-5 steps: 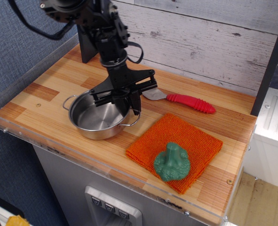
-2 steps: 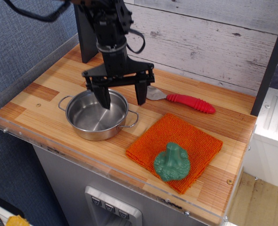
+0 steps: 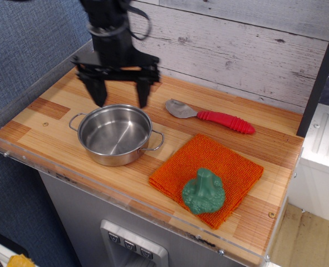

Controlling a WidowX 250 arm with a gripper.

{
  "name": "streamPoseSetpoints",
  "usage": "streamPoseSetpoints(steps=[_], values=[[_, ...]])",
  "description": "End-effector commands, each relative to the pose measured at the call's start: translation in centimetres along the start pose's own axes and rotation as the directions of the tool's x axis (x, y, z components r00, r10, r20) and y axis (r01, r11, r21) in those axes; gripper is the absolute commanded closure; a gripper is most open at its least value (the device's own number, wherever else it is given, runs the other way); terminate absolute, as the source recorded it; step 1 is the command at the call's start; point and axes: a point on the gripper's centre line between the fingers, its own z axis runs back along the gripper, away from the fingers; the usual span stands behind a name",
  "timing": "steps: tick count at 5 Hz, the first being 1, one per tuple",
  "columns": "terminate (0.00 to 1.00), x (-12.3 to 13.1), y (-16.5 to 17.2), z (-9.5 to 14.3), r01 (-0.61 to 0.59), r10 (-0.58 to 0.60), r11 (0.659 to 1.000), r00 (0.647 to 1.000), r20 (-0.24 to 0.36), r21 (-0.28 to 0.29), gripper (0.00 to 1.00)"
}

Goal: Move the silver pot to the left of the orange cloth.

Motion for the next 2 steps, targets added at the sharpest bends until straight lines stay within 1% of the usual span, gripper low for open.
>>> streamPoseSetpoints(steps=[1, 2], values=[[0.0, 3.1, 3.2, 2.6, 0.112, -0.112, 0.994, 0.994, 0.013, -0.014, 0.0], [0.0, 4.2, 4.0, 2.4, 0.154, -0.154, 0.988, 0.988, 0.031, 0.014, 0.0]])
